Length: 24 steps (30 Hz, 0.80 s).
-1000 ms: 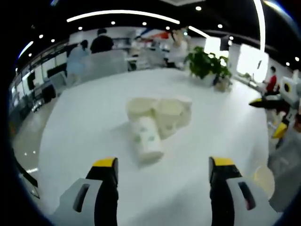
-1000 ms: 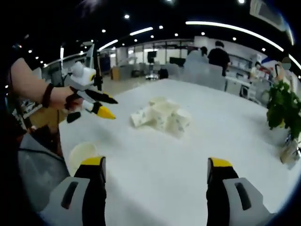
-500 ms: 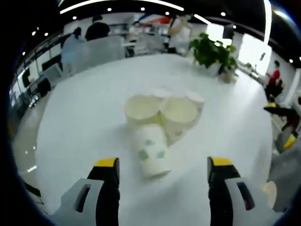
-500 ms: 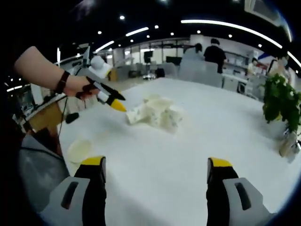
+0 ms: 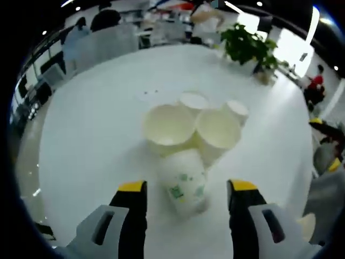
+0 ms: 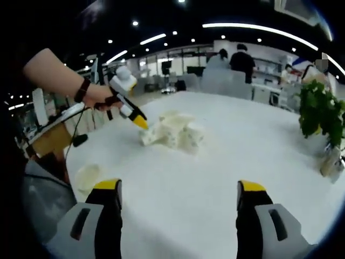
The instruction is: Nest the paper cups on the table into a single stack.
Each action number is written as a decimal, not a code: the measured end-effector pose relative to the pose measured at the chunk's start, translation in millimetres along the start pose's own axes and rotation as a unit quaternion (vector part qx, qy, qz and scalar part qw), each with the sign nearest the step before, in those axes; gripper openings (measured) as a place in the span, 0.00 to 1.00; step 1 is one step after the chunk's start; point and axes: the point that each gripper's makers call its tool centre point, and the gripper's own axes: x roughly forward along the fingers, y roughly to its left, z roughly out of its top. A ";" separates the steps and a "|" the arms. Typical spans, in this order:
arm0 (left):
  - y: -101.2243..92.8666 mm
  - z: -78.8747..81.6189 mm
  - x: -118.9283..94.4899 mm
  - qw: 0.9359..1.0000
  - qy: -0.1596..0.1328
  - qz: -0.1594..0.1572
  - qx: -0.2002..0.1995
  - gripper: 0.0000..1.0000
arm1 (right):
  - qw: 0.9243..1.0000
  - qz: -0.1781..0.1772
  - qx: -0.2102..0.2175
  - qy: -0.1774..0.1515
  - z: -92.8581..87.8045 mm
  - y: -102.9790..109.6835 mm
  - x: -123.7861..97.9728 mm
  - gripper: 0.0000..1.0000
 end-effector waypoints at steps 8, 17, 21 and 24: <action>1.1 1.8 12.2 1.000 0.023 -0.004 -0.012 0.60 | 1.000 0.005 0.005 0.003 -0.3 -1.2 3.3 0.84; 5.8 3.7 21.2 0.999 0.040 -0.001 -0.036 0.54 | 1.000 0.001 0.017 0.002 -2.2 -8.6 4.2 0.84; 3.4 -1.5 26.5 0.998 0.055 -0.008 -0.042 0.54 | 1.000 0.004 0.011 0.003 -3.1 -9.9 3.2 0.84; 4.7 -2.5 28.5 0.997 0.059 -0.006 -0.040 0.54 | 1.000 0.003 0.008 0.001 -1.9 -13.5 2.1 0.84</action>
